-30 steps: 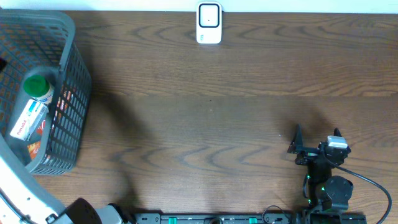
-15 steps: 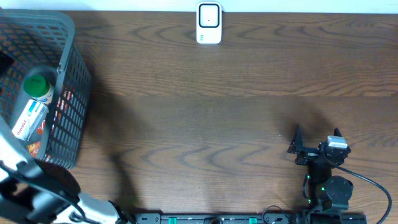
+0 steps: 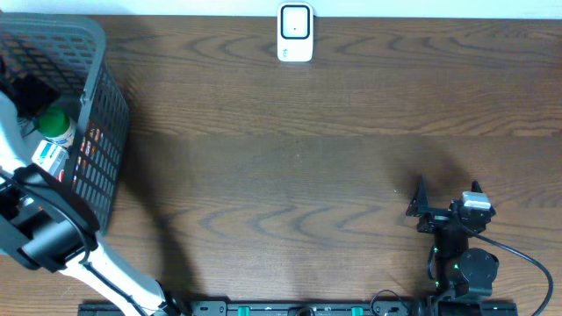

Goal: Scan the item barcode
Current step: 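Reach left gripper into basket and grasp green-capped white bottle, then lift bottle out with left gripper and place it on table center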

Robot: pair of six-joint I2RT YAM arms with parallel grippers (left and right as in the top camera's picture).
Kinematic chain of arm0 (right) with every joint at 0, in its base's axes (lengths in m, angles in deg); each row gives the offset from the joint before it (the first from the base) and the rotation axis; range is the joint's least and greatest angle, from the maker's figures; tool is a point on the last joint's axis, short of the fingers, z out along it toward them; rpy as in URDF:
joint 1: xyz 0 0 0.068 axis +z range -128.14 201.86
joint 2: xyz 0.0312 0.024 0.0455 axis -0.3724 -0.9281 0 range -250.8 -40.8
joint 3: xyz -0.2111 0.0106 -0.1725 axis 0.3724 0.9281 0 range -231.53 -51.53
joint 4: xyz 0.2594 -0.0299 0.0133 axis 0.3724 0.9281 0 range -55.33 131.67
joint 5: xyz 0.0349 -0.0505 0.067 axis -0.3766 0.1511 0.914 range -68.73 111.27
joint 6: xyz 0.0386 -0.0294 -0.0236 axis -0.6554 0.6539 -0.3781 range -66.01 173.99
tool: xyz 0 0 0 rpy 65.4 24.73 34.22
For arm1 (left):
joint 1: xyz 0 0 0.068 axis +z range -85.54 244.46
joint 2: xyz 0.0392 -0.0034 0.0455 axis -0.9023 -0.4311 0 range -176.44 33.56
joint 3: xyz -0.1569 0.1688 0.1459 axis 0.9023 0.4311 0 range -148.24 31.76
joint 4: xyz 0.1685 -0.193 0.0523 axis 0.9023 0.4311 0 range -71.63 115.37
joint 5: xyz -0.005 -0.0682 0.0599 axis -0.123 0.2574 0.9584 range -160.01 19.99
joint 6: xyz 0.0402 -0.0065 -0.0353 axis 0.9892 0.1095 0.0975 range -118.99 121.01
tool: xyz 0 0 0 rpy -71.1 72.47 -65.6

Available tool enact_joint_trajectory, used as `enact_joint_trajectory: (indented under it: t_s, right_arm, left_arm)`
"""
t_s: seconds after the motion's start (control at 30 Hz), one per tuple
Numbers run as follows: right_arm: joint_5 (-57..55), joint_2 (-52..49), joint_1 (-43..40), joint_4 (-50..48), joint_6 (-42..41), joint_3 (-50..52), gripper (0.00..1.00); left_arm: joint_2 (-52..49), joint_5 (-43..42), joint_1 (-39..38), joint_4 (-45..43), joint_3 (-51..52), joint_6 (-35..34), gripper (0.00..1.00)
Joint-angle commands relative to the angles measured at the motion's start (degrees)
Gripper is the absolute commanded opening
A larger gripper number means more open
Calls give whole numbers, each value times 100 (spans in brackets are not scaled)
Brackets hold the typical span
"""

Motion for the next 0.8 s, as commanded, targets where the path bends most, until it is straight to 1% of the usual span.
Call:
enact_joint_trajectory:
  t_s: [0.0, 0.37, 0.63, 0.67, 0.77]
  right_arm:
    - [-9, 35, 33, 17, 66, 7, 99]
    - [-9, 35, 33, 17, 66, 7, 99]
    - [-9, 35, 33, 17, 66, 7, 99]
    - [-9, 35, 33, 17, 66, 7, 99]
    - [-9, 35, 33, 17, 66, 7, 99]
  left_arm:
    - [-175, 31, -118, -81, -57, -66, 98]
    - [-831, 24, -177, -157, -57, -111, 98]
    - [-1012, -120, -199, -177, -57, -133, 99]
    - [-1012, -120, -199, -179, -57, -133, 98]
    - [-1012, -120, -199, -175, -57, -133, 79]
